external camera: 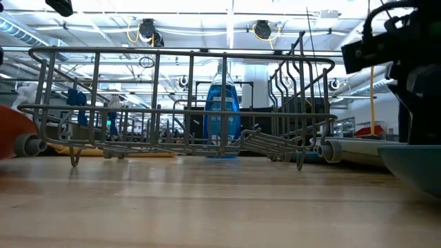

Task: Sort dishes
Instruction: Put the light blue plate in the dish rack

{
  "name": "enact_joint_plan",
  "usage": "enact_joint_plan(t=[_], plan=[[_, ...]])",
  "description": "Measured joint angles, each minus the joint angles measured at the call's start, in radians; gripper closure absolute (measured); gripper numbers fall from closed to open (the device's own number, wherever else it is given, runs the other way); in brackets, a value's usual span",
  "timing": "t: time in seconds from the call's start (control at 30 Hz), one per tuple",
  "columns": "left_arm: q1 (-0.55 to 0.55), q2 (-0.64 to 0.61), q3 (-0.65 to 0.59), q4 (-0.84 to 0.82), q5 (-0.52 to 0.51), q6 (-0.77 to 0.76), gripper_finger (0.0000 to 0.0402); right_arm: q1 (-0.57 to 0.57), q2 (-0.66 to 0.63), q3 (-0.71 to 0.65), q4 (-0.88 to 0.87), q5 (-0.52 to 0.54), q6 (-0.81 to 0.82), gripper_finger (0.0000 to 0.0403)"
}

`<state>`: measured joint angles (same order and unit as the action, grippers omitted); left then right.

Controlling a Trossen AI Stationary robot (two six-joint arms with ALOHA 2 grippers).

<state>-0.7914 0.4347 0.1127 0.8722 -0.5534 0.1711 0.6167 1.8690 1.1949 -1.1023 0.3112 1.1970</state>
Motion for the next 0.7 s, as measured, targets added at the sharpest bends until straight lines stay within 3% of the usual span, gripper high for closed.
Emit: enact_joint_plan(t=[0.37, 0.53, 0.7], plan=[[0.000, 0.000, 0.000, 0.000, 0.000, 0.001, 0.0264, 0.000, 0.000, -0.085, 0.057, 0.008, 0.063, 0.0166], [0.000, 0.000, 0.000, 0.000, 0.000, 0.001, 0.0264, 0.000, -0.001, -0.099, 0.048, 0.014, 0.074, 0.0223], [0.000, 0.000, 0.000, 0.000, 0.000, 0.001, 0.0264, 0.001, -0.001, -0.100, 0.046, 0.030, 0.056, 0.0319]])
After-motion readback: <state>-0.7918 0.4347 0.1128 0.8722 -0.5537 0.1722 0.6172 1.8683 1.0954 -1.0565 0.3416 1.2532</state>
